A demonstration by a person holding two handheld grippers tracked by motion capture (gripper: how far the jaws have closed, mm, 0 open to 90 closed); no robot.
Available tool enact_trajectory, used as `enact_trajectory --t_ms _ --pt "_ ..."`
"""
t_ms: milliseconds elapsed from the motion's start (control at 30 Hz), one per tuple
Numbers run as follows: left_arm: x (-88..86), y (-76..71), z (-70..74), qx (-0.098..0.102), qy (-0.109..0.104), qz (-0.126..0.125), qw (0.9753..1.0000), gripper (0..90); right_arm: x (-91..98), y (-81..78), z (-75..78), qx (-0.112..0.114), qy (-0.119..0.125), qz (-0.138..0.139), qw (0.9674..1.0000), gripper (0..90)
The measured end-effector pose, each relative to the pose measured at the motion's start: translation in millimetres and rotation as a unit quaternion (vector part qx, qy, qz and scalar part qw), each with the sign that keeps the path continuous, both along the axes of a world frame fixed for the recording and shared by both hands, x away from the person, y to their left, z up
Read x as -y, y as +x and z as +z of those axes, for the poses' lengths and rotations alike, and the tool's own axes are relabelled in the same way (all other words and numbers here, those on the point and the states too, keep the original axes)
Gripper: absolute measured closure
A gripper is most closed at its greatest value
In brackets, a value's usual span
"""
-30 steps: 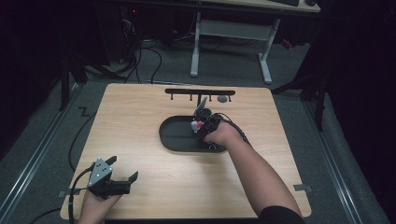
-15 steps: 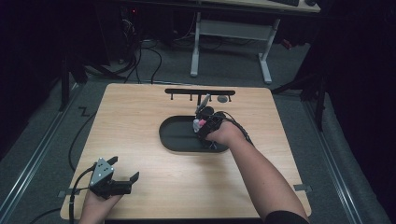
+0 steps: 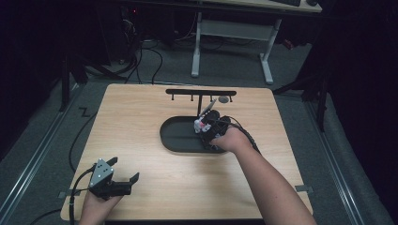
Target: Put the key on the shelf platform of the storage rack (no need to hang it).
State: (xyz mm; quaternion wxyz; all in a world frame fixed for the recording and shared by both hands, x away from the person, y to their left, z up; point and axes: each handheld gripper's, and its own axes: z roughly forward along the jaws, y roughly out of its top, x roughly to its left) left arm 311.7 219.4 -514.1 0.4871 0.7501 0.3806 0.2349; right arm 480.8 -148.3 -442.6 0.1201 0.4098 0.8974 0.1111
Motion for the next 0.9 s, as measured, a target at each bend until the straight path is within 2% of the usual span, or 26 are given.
enact_trajectory --t_ms 67,100,200,267,300,333,400,433,500,567,600,667,833,900 --pt "0.1 0.2 0.1 -0.002 0.001 -0.002 1.0 0.6 0.7 -3.9 0.6 0.001 0.002 -0.006 1.0 16.1" --pt "1.0 0.8 0.0 0.001 -0.001 -0.002 1.0 0.6 4.6 -9.4 1.6 0.01 0.008 0.0 0.9999 16.4" --pt "1.2 2.3 -0.9 0.0 0.002 -0.004 1.0 0.6 10.6 -20.1 3.8 0.026 0.016 -0.011 0.9995 16.9" --pt "1.3 2.3 -1.5 -0.002 0.001 -0.003 1.0 0.6 14.2 -22.4 4.7 0.03 0.022 -0.007 0.9993 17.0" --pt "1.0 2.4 -2.0 -0.003 0.001 -0.003 1.0 0.6 20.4 -28.8 5.7 0.039 0.034 -0.009 0.9986 17.2" --pt "1.3 2.4 -2.1 -0.002 0.001 -0.002 1.0 0.6 22.5 -32.6 5.6 0.043 0.036 -0.011 0.9984 17.0" --pt "1.5 2.1 -2.1 -0.004 0.002 -0.002 1.0 0.7 27.1 -38.3 5.5 0.054 0.023 -0.004 0.9983 17.0" --pt "1.5 2.1 -2.1 -0.004 0.002 -0.002 1.0 0.6 27.1 -38.3 5.5 0.054 0.023 -0.004 0.9983 17.0" --pt "2.4 2.7 -2.0 -0.004 -0.001 -0.001 1.0 0.7 37.6 -45.0 5.7 0.058 0.042 -0.015 0.9973 17.7" --pt "3.1 3.3 -2.1 -0.003 -0.001 0.0 1.0 0.6 39.7 -48.2 5.6 0.058 0.043 -0.017 0.9972 17.6" --pt "4.4 4.7 -2.4 -0.003 0.001 -0.001 1.0 0.7 43.9 -55.2 5.0 0.066 0.046 -0.014 0.9966 17.8" --pt "5.3 6.1 -2.7 -0.005 -0.001 -0.002 1.0 0.7 48.7 -62.0 4.3 0.068 0.063 -0.018 0.9955 18.0" --pt "7.4 8.7 -3.4 -0.004 0.0 -0.004 1.0 0.7 59.9 -79.8 2.6 0.093 0.079 -0.016 0.9924 17.9" --pt "7.7 8.6 -3.5 -0.004 0.001 -0.003 1.0 0.8 65.0 -87.2 2.0 0.108 0.093 -0.018 0.9897 17.9"
